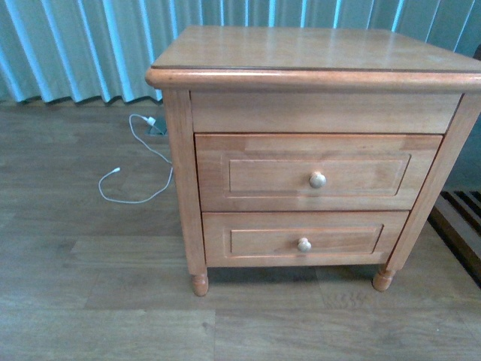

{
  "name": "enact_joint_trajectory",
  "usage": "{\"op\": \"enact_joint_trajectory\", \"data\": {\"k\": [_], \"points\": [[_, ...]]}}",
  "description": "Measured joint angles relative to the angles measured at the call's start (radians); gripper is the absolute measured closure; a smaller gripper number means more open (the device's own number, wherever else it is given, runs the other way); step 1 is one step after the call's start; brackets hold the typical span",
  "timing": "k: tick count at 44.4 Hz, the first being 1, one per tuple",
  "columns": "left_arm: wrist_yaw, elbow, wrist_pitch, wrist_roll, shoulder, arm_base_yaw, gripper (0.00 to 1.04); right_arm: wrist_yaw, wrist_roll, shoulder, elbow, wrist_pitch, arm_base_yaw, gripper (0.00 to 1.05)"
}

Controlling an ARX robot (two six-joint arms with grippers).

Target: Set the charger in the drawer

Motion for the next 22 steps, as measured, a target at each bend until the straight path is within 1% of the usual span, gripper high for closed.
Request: {"op": "enact_joint_trajectory", "data": {"k": [4,6,9,14,15,16,18,22], "points": [[0.0,0.0,0.0,0.0,0.0,0.0,0.06,-0.03,0.05,-0.247,-0.044,-0.174,-0.041,0.08],[0.0,0.0,0.0,0.0,0.0,0.0,0.06,-0.054,0.084,-0.346,-0.063,-0.233,-0.071,0.08],[0.0,0.0,0.0,0.0,0.0,0.0,0.06,-0.054,0.11,-0.402,-0.07,-0.243,-0.089,0.08],[0.0,0.0,0.0,0.0,0.0,0.0,0.06,-0.054,0.121,-0.399,-0.072,-0.243,-0.09,0.08],[0.0,0.0,0.0,0.0,0.0,0.0,0.06,-0.024,0.103,-0.402,-0.09,-0.199,-0.093,0.12],[0.0,0.0,0.0,0.0,0.0,0.0,0.06,0.034,0.066,-0.412,-0.116,-0.135,-0.096,0.17],[0.0,0.0,0.0,0.0,0.0,0.0,0.06,0.084,-0.003,-0.434,-0.153,-0.059,-0.101,0.26],[0.0,0.0,0.0,0.0,0.0,0.0,0.06,0.097,-0.056,-0.466,-0.184,-0.038,-0.106,0.4]]}}
